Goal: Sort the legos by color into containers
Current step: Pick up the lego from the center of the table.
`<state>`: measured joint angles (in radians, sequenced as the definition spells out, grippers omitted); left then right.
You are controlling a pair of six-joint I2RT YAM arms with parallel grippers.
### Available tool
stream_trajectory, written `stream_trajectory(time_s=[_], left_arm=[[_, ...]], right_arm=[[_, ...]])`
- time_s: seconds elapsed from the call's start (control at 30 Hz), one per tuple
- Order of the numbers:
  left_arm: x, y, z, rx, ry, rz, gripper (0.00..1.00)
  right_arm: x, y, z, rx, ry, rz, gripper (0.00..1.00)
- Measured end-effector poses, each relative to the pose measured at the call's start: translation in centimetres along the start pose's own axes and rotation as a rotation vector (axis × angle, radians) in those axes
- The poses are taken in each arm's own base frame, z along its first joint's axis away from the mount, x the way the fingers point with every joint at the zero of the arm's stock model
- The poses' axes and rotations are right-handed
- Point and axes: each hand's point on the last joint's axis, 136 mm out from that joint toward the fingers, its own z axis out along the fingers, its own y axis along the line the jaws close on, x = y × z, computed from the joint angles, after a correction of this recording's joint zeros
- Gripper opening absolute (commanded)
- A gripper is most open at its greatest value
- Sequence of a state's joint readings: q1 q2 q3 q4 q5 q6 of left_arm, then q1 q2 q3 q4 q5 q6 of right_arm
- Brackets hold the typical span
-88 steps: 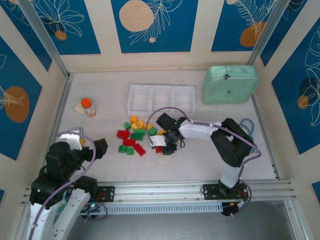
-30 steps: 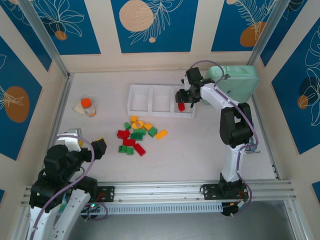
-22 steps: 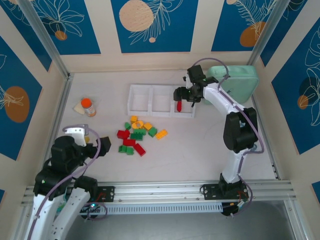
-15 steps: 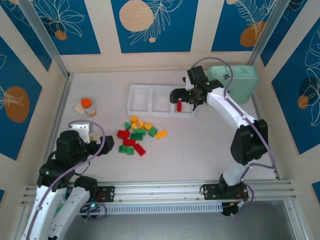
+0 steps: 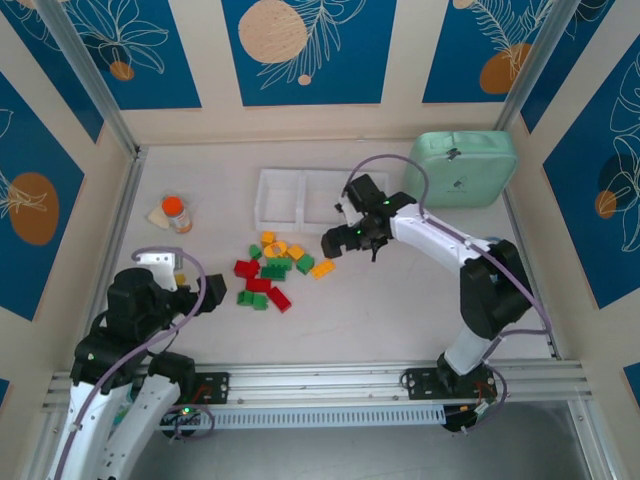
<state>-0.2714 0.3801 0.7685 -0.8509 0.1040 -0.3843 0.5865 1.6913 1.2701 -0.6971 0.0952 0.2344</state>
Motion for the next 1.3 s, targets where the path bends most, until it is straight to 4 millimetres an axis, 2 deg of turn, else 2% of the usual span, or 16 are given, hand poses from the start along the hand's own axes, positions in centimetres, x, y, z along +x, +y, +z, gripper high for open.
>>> stream_trajectory(time_s=[0.17, 0.27, 0.37, 0.47, 0.7, 0.8, 1.3], left_arm=[[-0.1, -0.1, -0.3, 0.006, -0.017, 0.002, 0.99], [-0.1, 0.0, -0.2, 0.002, -0.017, 0.002, 0.99], [-0.1, 0.0, -0.2, 0.000, -0.015, 0.001, 0.99], [0.0, 0.1, 0.0, -0.005, -0.008, 0.000, 0.99], [0.0, 0.1, 0.0, -0.006, -0.007, 0.000, 0.99], [0.0, 0.2, 0.1, -0.007, -0.004, 0.000, 0.99], [0.1, 0.4, 0.5, -0.023, 0.014, -0.003, 0.99]], right_arm=[[1.2, 3.4, 3.2, 0.005, 0.081, -0.196, 0.99], [1.7, 4.6, 4.8, 0.034, 0.112, -0.295, 0.99], [2.4, 4.6, 6.4, 0.081, 0.147, -0.354, 0.99], [2.7, 3.2, 7.5, 0.148, 0.175, -0.366, 1.00], [2.8, 1.3, 8.1, 0.224, 0.166, -0.363, 1.00], [2.5, 1.3, 8.3, 0.223, 0.154, -0.361, 1.00], [2.6, 2.1, 8.9, 0.159, 0.160, -0.332, 0.84]])
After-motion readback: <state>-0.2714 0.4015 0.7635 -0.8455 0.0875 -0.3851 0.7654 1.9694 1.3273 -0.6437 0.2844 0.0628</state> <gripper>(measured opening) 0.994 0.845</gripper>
